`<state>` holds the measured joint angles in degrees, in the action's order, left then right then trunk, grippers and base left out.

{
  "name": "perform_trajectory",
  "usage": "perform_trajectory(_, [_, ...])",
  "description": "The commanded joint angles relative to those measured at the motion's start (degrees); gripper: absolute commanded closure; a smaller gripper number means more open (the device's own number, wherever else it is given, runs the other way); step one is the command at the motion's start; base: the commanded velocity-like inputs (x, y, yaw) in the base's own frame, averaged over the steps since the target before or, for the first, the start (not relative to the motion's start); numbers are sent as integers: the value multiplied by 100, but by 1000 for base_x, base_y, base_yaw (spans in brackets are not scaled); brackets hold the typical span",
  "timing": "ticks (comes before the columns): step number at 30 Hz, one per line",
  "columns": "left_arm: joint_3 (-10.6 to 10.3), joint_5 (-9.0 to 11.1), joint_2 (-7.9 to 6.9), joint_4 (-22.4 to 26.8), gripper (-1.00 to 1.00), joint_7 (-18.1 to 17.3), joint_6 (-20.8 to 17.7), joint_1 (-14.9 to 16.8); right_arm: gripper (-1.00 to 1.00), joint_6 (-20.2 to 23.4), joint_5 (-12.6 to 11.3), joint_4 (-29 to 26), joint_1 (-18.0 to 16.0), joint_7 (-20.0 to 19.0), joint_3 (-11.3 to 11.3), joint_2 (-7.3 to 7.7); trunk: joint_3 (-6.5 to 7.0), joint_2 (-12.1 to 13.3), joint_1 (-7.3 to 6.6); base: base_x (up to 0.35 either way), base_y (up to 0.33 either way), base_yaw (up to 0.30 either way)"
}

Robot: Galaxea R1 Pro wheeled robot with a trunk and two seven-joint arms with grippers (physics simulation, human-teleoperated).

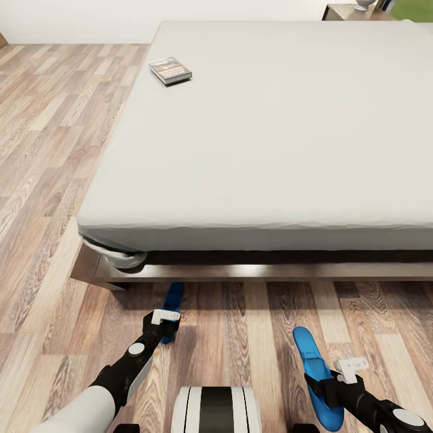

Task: In the bedroom, move the book from the bed onto either nightstand, and place the two sandals side by side next to the bed.

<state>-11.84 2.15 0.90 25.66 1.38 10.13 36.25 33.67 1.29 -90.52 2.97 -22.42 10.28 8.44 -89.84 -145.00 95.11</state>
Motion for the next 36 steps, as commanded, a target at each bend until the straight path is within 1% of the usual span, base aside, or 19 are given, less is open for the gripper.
perform_trajectory(1, [-29,23,-2,-8,-100,16,22,5,100,26,12,-9,2,-34,9,0,-2,-1,-1,0,0,0])
perform_trajectory(16, [-29,23,-2,-3,-100,16,24,4,100,26,12,-9,3,-34,9,-1,-2,-1,-1,0,0,0])
perform_trajectory(21, [-29,23,-2,3,-100,18,23,3,100,26,12,-9,3,-34,9,0,108,5,-13,0,0,0])
perform_trajectory(24, [-29,23,-2,3,-100,19,22,3,100,26,12,-9,2,-34,9,0,108,5,-13,0,0,0])
perform_trajectory(30, [-29,23,-2,1,-100,20,19,3,100,26,12,-9,2,-35,9,0,241,13,-29,0,0,0])
perform_trajectory(36, [-29,23,-2,1,-100,20,22,-1,100,33,15,-2,2,-22,19,0,241,13,-29,0,0,0])
